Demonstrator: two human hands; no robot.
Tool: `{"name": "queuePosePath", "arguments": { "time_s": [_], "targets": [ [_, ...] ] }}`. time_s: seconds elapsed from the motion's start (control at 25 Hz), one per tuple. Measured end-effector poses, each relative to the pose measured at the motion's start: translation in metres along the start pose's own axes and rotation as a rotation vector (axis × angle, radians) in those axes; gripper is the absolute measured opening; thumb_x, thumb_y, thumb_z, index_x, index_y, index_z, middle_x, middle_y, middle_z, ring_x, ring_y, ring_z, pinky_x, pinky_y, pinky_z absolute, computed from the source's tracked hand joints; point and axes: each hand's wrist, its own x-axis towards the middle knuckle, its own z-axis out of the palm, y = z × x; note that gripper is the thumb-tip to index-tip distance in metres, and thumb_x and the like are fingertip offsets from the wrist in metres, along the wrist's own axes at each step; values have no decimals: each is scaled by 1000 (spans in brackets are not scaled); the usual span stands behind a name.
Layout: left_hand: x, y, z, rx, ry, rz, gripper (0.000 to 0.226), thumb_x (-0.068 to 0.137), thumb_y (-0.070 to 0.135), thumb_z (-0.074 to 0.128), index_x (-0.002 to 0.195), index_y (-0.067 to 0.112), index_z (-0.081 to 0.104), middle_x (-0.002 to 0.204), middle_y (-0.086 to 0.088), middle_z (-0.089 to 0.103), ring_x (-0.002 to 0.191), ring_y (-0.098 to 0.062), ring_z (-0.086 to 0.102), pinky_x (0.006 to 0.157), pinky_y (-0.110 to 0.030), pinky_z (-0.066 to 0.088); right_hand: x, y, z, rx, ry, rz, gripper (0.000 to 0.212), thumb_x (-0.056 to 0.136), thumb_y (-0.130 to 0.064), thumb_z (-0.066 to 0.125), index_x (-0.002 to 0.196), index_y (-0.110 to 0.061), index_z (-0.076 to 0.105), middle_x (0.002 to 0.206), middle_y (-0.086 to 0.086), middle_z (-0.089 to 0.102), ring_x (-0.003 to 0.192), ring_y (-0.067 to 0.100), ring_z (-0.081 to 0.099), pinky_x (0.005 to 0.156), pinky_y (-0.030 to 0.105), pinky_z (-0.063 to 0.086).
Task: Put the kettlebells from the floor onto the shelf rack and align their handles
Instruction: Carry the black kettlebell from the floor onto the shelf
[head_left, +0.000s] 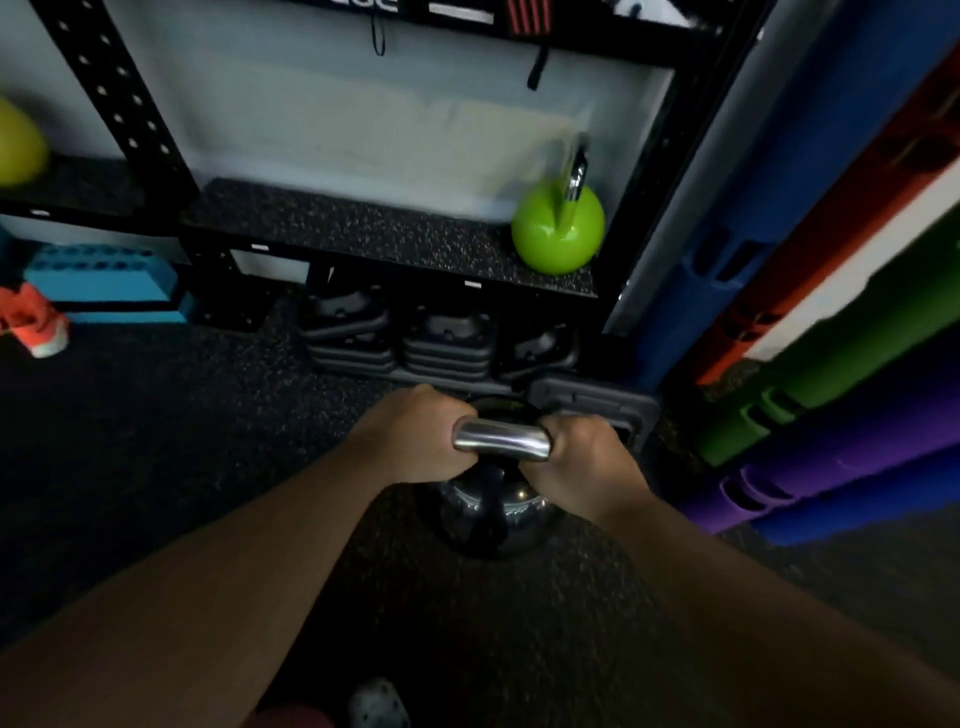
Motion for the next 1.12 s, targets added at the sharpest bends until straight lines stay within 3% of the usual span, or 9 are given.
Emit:
{"name": "queuePosePath", "arguments": {
  "time_s": [0.16, 0.32, 0.44, 0.6, 0.72, 0.84, 0.96, 1.12],
  "targets": [
    [76, -64, -43, 14, 35, -37, 19, 70, 40, 62, 59, 32, 49, 52, 13, 51, 48, -5, 49, 45, -23, 32, 115, -25, -12, -4, -40, -36, 9, 71, -31, 63, 72, -22, 64, 66, -3, 66, 63, 16, 64, 56, 33, 53],
    [165, -116, -81, 77, 80, -34, 10, 72, 39, 64, 72, 30, 61, 61, 10, 61, 54, -12, 57, 45, -21, 33, 223, -28, -20, 14, 32, -63, 15, 70, -29, 63, 79, -18, 69, 70, 2, 70, 68, 21, 67, 58, 27, 49],
    [241, -152, -101, 91, 71, -72, 7, 77, 36, 67, 82, 31, 64, 61, 15, 56, 57, -9, 61, 46, -19, 36, 311, -20, -27, 4, 74, -91, 16, 70, -27, 63, 83, -19, 69, 75, 4, 73, 73, 25, 68, 65, 28, 51],
    [323, -188, -116, 93, 139, -73, 24, 80, 27, 71, 104, 28, 67, 75, 9, 66, 61, -14, 64, 55, -24, 52, 411, -9, -33, -63, 220, -238, 17, 70, -19, 68, 87, -21, 65, 73, 9, 74, 73, 27, 65, 79, 37, 41],
    [386, -215, -124, 137, 187, -62, 26, 79, 27, 72, 104, 22, 68, 86, -1, 73, 68, -20, 65, 63, -32, 55, 478, 1, -37, -97, 292, -198, 20, 71, -20, 70, 91, -17, 70, 78, 15, 74, 78, 39, 69, 77, 43, 48],
    [437, -245, -129, 107, 160, -64, 31, 80, 22, 72, 110, 18, 68, 90, -7, 73, 70, -23, 66, 67, -39, 59, 529, 7, -35, -42, 273, -183, 22, 72, -18, 70, 94, -18, 71, 78, 16, 73, 77, 39, 69, 78, 46, 53],
    [468, -262, -131, 42, 122, -57, 31, 81, 16, 72, 111, 14, 67, 89, -5, 71, 66, -19, 64, 64, -36, 57, 564, 9, -35, -68, 196, -76, 20, 75, -19, 70, 96, -19, 70, 84, 13, 73, 86, 36, 67, 87, 47, 50],
    [500, -282, -133, -83, 138, -37, 23, 81, 10, 73, 102, 15, 68, 76, 4, 62, 56, -5, 55, 52, -25, 43, 596, 8, -38, -77, 140, 27, 8, 79, -20, 67, 86, -16, 65, 73, 5, 62, 81, 34, 65, 83, 45, 51]
  ]
}}
